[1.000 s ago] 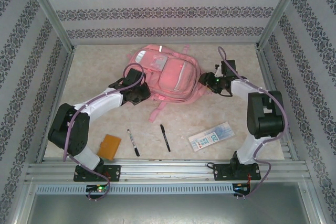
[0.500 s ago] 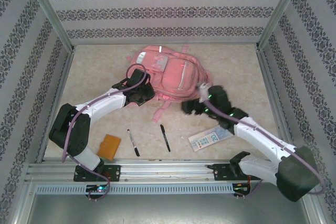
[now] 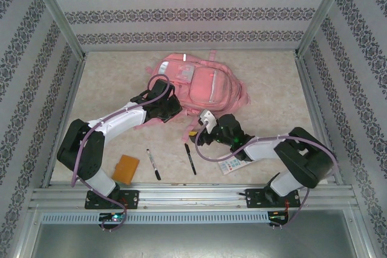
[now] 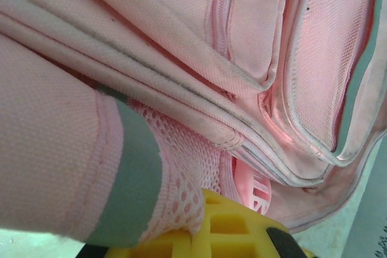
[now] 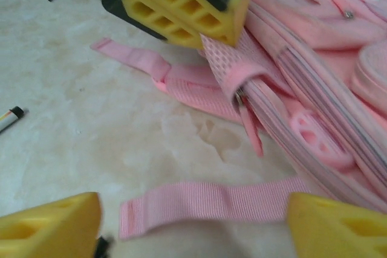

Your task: Pack the student bag

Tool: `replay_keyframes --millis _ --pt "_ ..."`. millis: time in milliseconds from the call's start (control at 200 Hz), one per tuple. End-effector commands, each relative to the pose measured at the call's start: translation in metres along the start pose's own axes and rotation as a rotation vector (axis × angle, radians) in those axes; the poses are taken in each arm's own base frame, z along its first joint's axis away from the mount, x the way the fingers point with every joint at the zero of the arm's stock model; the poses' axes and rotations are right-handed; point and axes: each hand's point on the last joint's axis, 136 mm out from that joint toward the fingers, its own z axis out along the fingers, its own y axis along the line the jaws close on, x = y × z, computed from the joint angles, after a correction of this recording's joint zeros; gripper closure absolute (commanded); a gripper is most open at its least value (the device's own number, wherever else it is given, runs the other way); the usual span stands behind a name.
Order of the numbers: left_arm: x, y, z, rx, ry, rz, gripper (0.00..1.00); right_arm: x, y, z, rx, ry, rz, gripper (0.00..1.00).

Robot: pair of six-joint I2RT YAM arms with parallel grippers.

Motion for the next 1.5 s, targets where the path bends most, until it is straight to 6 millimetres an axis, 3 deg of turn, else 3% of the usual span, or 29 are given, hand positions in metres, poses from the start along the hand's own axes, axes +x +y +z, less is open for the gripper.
replay_keyframes --millis 0,130,400,590,824,1144,1199,1254,1289,1399,1494 --pt "0.007 -0.046 -0.014 0.163 0.026 0.011 1.0 -0.034 -0.008 0.006 -0.021 -0.165 -0.076 0.36" --pt "0.008 -0.047 -0.02 0.187 0.025 -0.002 1.0 -0.031 -0.022 0.014 0.04 -0.198 -0.074 0.48" --pt "0.016 -0.046 -0.021 0.194 0.061 0.004 1.0 -0.029 -0.036 0.017 0.097 -0.241 -0.096 0.56" --pt "0.015 -0.046 -0.02 0.189 0.06 0.02 1.0 -0.027 -0.031 0.017 0.073 -0.241 -0.115 0.64" --pt "0.016 -0.05 -0.021 0.199 0.07 0.019 1.0 -0.025 -0.034 0.022 0.085 -0.234 -0.107 0.8" --pt "0.019 -0.052 -0.022 0.209 0.085 0.007 1.0 -0.019 -0.05 0.03 0.193 -0.208 -0.078 0.78" --pt "0.019 -0.052 -0.022 0.211 0.087 0.007 1.0 -0.019 -0.049 0.031 0.191 -0.204 -0.083 0.84" --pt "0.019 -0.052 -0.022 0.209 0.087 0.007 1.0 -0.02 -0.048 0.031 0.185 -0.203 -0.087 0.96" --pt "0.018 -0.052 -0.022 0.211 0.084 0.008 1.0 -0.02 -0.048 0.031 0.186 -0.202 -0.088 1.0" --pt "0.013 -0.05 -0.022 0.202 0.06 0.023 1.0 -0.021 -0.05 0.026 0.207 -0.208 -0.075 1.0" --pt "-0.004 -0.044 -0.023 0.17 -0.007 0.046 1.0 -0.021 -0.051 0.019 0.217 -0.205 -0.037 1.0"
